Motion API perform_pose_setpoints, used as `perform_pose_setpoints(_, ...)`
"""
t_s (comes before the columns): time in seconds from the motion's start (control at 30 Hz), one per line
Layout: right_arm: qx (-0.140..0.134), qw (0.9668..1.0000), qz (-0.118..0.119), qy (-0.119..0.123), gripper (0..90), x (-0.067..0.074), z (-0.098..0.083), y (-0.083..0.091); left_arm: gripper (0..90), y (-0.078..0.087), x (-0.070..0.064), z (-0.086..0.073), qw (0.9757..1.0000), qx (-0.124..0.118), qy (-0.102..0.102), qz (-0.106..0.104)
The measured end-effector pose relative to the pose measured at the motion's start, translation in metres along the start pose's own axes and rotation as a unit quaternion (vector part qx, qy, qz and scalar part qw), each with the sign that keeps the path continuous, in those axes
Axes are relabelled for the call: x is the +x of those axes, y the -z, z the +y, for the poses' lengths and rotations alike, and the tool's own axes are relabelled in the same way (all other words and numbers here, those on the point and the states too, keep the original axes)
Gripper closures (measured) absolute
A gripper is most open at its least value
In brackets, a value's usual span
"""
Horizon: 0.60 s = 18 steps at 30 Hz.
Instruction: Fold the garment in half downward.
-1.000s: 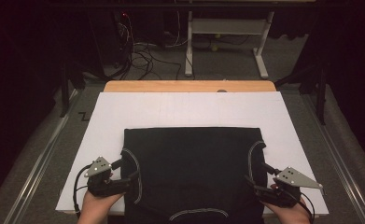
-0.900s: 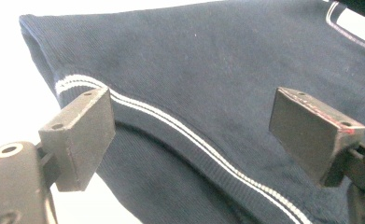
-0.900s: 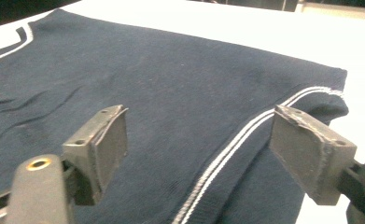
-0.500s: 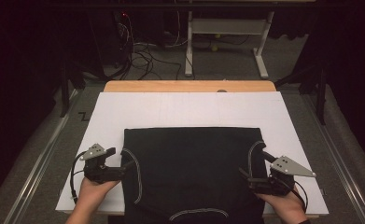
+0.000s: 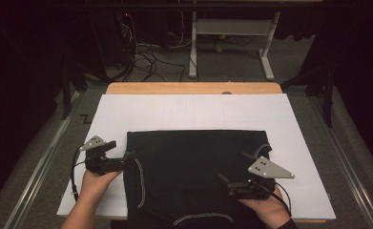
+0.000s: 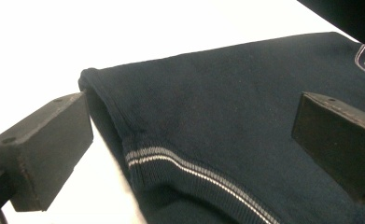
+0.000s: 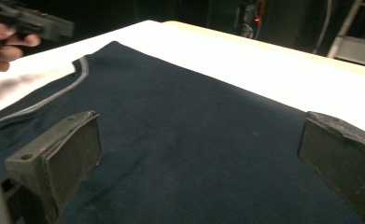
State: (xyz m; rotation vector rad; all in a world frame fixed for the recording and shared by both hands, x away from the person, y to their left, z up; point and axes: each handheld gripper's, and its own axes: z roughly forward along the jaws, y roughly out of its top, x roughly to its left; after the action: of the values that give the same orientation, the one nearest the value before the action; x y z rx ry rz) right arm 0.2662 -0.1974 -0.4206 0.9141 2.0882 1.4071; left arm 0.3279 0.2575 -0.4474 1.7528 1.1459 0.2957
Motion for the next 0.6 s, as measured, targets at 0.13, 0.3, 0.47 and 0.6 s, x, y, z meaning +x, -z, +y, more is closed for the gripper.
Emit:
perform_pose_setpoints(0.13,0.008,0.9998,0.016,0.01,0.0,0.016,0.005,-0.014,0.0,-0.005,-0.003,0.007,1.0,0.0,-0.007,-0.004)
perform_pose_setpoints(0.3,0.02,0.9988,0.04,0.02,0.0,0.037,0.006,-0.033,0.0,-0.01,-0.007,0.018,0.9998,0.0,-0.016,-0.008)
perform_pose_setpoints(0.47,0.032,0.997,0.062,0.032,0.0,0.059,0.005,-0.049,0.0,-0.014,-0.01,0.028,0.9996,0.0,-0.024,-0.013)
perform_pose_setpoints(0.6,0.039,0.9951,0.082,0.039,0.0,0.077,0.005,-0.061,0.0,-0.016,-0.013,0.037,0.9995,-0.001,-0.027,-0.016)
